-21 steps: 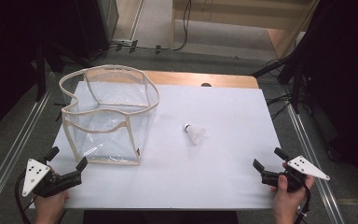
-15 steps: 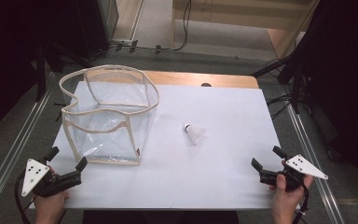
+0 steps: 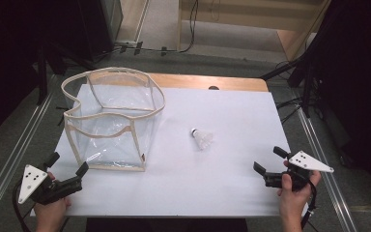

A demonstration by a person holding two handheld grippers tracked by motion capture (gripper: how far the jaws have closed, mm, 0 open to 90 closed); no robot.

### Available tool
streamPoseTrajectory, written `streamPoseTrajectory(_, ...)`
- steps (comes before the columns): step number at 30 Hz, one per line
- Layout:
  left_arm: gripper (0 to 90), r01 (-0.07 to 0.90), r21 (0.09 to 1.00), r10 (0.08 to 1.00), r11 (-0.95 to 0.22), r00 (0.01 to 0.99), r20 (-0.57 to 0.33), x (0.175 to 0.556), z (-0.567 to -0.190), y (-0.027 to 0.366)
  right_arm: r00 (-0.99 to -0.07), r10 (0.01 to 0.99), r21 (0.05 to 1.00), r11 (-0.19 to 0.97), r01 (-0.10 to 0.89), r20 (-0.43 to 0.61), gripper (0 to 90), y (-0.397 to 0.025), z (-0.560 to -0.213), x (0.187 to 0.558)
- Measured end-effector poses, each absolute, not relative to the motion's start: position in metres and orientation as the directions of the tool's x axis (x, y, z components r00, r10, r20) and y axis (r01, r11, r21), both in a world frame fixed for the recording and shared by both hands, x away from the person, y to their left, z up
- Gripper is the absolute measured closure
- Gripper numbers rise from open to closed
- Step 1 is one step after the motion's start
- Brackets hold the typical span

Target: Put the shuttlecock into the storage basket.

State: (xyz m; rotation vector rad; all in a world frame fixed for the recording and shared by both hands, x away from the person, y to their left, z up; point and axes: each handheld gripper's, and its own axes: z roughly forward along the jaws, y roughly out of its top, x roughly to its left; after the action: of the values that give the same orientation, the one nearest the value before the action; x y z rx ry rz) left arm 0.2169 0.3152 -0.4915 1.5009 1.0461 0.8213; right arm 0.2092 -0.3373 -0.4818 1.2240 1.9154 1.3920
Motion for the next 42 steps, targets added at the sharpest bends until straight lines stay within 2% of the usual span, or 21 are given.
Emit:
streamPoseTrajectory(19, 0.0, 0.175, 0.979, 0.926, -0.107, 0.377, 0.034, 0.216, -0.493, 0.307, -0.569, 0.816, 0.918, 0.143, 0.370, 0.102, 0.0, -0.299, -0.463, 0.246)
streamPoseTrajectory(42, 0.0, 0.182, 0.978, 0.923, -0.098, 0.383, 0.021, 0.216, -0.492, 0.308, -0.635, 0.766, 0.905, 0.197, 0.378, 0.099, 0.0, -0.259, -0.451, 0.288)
